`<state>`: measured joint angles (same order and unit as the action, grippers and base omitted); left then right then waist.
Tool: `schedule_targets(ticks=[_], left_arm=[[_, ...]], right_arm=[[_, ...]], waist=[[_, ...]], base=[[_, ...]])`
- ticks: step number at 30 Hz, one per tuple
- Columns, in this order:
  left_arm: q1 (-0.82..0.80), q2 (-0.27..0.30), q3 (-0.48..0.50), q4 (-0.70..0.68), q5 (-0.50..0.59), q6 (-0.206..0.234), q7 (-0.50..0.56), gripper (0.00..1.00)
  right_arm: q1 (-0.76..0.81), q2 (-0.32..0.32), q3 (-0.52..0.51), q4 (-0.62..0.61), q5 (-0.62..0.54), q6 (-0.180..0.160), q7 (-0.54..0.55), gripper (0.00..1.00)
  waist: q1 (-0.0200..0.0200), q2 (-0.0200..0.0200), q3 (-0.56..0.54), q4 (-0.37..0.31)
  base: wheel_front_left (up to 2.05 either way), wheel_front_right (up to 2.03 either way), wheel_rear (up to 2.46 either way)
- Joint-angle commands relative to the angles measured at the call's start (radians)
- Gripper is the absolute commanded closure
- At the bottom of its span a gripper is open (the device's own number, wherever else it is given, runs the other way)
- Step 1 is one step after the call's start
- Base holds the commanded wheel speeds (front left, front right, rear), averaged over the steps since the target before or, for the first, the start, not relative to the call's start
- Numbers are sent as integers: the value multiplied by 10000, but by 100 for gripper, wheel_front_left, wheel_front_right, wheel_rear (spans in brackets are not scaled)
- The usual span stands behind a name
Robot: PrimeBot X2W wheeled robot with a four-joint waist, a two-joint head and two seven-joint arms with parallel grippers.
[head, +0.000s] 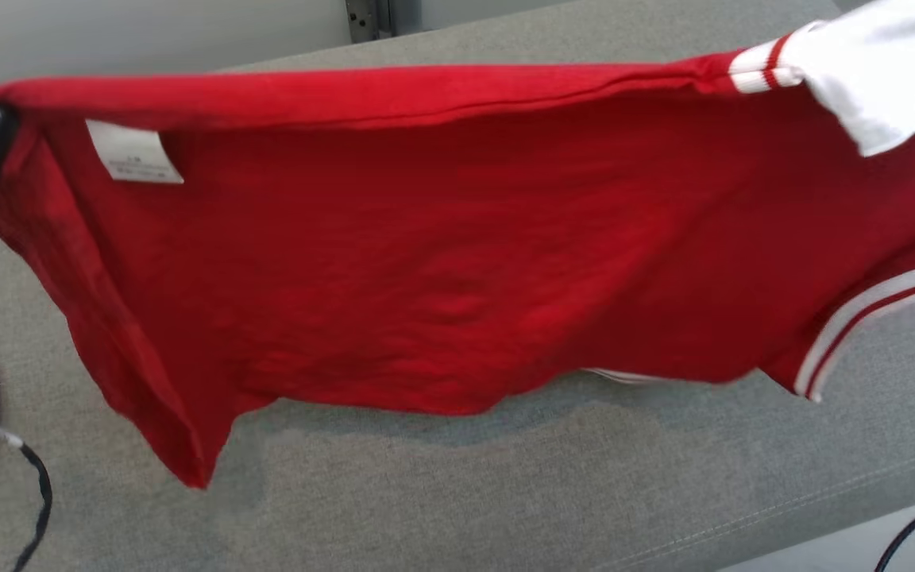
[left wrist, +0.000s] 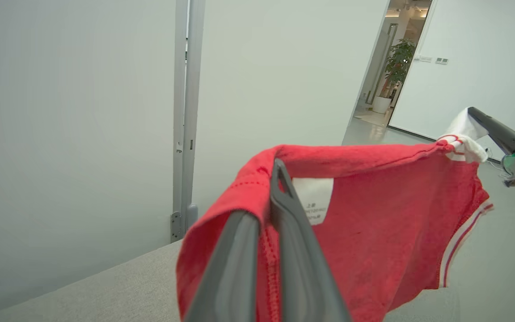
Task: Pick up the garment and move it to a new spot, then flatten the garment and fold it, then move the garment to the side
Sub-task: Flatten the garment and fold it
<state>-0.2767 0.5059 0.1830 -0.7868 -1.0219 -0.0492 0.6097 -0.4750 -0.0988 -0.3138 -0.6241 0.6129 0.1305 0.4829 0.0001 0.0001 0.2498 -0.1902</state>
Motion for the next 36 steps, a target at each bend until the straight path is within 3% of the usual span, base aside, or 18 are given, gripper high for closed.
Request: schedule_targets(ticks=[1, 6, 10, 15, 21, 24, 27, 36], left_arm=[[-731, 273, -109, 299, -113, 107, 200, 100], [-3518, 693, -1116, 2098, 65, 193, 777, 100], [-6166, 180, -2103, 4560, 451, 365, 701, 100], [-9344, -454, -2730, 8019, 1946, -11, -956, 100], [-11757, -565, -3241, 11180, 3744, -536, -3936, 100], [-11832, -468, -3593, 12228, 3777, -743, -4818, 100], [-10845, -329, -4261, 13101, 3710, -811, -5526, 100], [-5817, -136, -5975, 13598, 1943, -821, -7258, 100]], right_arm=[[-671, 36, 19, 187, -85, 4, 247, 100], [-3209, 219, 441, 1717, -900, 4, 580, 100], [-5524, 440, 948, 4089, -1827, 4, -242, 100], [-8488, 468, 1536, 7293, -2119, 4, -2544, 100], [-10958, 461, 2245, 10083, -1878, 4, -5058, 100], [-10885, 468, 2769, 10875, -1605, 4, -5614, 100], [-9806, 458, 3292, 11259, -1298, 3, -6088, 100], [-3813, 457, 4237, 10449, -909, 3, -7194, 100]], waist=[[-1, -1, 744, -121], [-1, -1, 1841, -61], [-1, -1, 2718, 46], [-1, -1, 3330, 174], [-1, -1, 3629, 131], [-1, -1, 3683, 97], [-1, -1, 3590, 90], [-1, -1, 2784, 97]], base=[[0, 0, 0], [0, 0, 0], [0, 0, 0], [0, 0, 0], [0, 0, 0], [0, 0, 0], [0, 0, 0], [0, 0, 0]])
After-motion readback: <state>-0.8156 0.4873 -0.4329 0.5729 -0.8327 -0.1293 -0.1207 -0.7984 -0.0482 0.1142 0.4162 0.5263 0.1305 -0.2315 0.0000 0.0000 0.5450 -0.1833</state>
